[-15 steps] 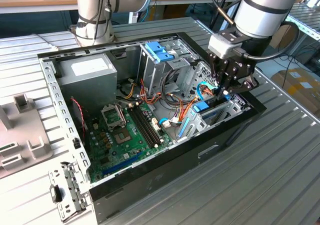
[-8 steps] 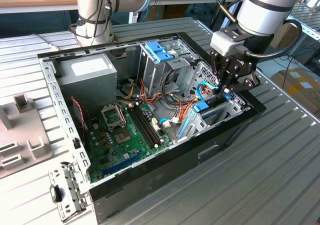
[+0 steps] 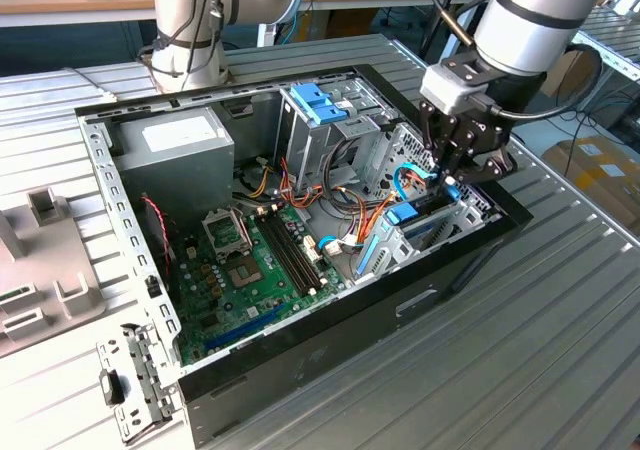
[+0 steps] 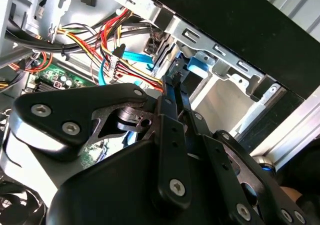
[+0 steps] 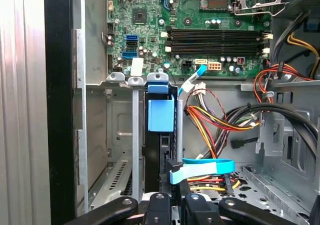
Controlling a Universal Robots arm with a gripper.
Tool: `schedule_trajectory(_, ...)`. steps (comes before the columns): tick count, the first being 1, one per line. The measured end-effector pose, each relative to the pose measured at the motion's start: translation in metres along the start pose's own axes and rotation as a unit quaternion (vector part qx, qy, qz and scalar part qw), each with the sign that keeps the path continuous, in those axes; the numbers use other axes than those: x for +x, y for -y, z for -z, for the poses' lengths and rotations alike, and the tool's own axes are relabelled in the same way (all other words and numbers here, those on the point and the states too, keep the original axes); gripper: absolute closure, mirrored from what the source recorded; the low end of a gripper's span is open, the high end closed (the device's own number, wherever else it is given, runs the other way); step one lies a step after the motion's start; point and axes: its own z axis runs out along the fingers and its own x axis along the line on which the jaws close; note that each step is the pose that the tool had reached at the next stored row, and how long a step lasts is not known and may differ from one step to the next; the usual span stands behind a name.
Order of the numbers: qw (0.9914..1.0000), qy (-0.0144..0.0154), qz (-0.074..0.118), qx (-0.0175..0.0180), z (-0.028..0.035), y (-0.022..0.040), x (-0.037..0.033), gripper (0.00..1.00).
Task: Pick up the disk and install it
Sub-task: 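Insert the first disk wire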
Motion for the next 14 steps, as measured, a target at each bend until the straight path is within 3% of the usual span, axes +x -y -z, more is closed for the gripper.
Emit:
schedule_trajectory(1,0.99997,0.0082,-0.001,0.0000,-0.0001,0.0000,0.0032,0.83)
schedule_trajectory(2,0.99995,0.0103,-0.001,0.0000,0.0000,0.0000,0.0050,0.83)
schedule_trajectory(7,0.99990,0.0142,-0.001,0.0000,-0.0002,0.0000,0.0101,0.83)
schedule_trajectory(14,0.99978,0.0210,-0.001,0.0000,-0.0012,-0.0001,0.0121,0.83)
